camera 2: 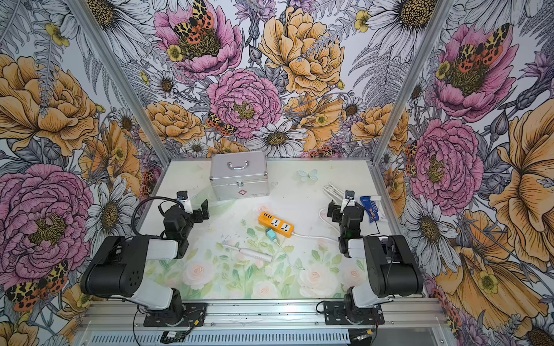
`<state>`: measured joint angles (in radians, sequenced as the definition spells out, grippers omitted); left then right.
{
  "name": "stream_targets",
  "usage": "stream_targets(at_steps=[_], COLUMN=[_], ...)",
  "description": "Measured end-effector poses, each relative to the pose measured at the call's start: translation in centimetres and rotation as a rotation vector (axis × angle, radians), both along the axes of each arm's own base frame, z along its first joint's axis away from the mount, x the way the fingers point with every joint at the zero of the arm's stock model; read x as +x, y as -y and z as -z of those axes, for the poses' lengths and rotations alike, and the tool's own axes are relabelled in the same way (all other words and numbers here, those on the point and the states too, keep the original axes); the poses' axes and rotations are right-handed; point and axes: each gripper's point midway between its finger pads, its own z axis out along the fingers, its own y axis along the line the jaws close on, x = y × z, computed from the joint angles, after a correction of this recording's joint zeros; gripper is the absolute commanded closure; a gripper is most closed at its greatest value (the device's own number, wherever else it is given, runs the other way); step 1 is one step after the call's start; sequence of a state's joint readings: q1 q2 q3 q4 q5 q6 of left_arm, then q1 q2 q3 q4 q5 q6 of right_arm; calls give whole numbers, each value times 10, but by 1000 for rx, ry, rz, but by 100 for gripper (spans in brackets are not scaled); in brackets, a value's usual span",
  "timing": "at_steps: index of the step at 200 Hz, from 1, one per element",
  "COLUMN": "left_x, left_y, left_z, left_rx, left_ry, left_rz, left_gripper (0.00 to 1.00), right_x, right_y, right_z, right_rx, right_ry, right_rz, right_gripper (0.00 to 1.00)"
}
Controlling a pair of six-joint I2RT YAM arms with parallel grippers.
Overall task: Charge the electric toothbrush
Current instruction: Pick up the plug from the center of the board.
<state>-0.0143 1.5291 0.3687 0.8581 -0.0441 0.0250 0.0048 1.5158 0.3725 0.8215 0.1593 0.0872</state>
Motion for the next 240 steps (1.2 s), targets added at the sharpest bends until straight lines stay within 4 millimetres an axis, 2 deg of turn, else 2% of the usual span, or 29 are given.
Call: stream_targets(at_steps=[240], left_x=[1], left_y=[-1], left_z=[-2], left_rx=[10], left_ry=[5], left_rz=[-4], left_gripper=[1], right_x=[1], right_y=[1], right_z=[-1], right_rx=[5], right_ry=[3], right_rz=[-5], right_gripper=[0])
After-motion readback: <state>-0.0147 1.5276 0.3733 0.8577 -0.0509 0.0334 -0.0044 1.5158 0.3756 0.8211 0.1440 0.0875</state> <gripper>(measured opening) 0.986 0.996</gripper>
